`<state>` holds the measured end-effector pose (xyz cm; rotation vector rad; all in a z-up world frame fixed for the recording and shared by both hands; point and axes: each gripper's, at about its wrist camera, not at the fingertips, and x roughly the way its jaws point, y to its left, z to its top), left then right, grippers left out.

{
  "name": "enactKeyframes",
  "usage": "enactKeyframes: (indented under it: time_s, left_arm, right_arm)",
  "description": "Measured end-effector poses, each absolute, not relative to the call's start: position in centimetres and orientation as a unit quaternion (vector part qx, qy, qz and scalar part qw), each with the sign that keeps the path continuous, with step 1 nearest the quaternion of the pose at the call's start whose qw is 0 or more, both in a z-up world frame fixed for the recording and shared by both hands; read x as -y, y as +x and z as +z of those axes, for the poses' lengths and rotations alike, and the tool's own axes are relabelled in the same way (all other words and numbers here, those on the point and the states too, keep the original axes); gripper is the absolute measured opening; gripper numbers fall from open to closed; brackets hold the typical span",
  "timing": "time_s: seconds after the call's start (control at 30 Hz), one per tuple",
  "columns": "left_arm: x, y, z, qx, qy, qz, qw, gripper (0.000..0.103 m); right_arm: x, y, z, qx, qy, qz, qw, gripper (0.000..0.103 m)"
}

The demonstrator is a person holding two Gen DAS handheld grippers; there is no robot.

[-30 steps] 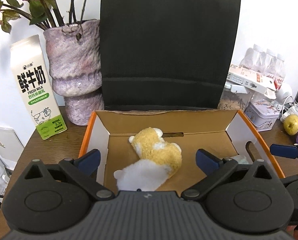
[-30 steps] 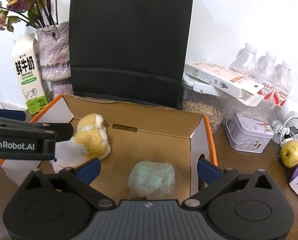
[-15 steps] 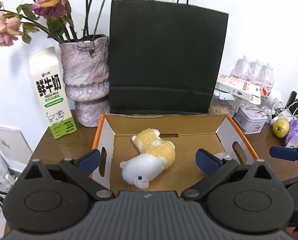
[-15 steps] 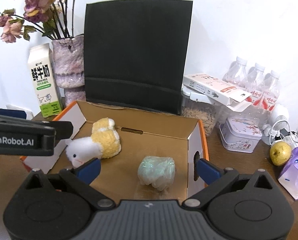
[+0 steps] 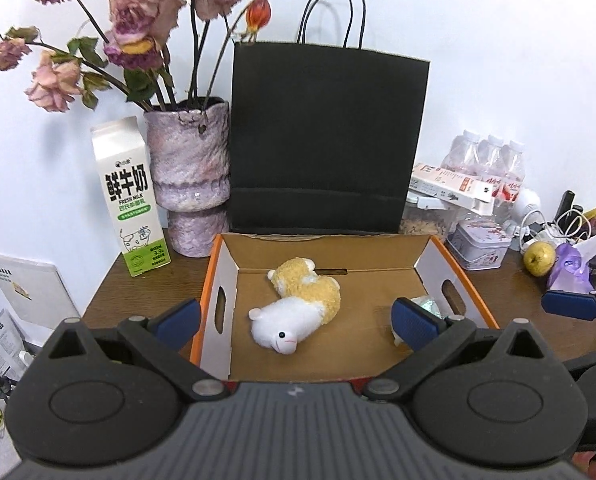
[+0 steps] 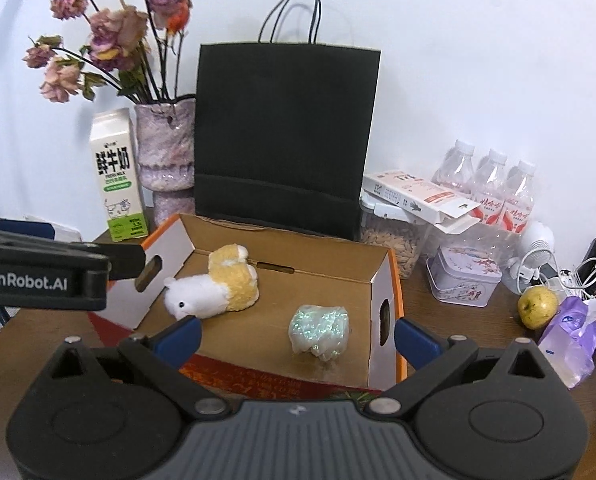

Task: Organize objects
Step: 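Withdraw both grippers from the box back toward the table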

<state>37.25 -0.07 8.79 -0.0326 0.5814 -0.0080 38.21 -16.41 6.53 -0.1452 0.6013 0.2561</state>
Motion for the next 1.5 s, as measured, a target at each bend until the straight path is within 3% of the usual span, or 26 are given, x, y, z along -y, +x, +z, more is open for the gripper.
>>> enactKeyframes:
  time_s: [0.73, 1.5]
  left_arm:
    - [-0.4, 26.6, 10.2, -0.26, -0.011, 0.01, 0.966, 0.103]
    - [-1.2, 16.6, 7.7, -0.252, -0.015, 0.008, 0.968, 0.103]
  right_arm:
    - [18.4, 27.7, 8.6, -0.261, -0.071, 0.136, 0.953, 0.103]
    - [21.9, 17.6, 5.9, -0.252, -0.071, 0.134, 0.956, 0.103]
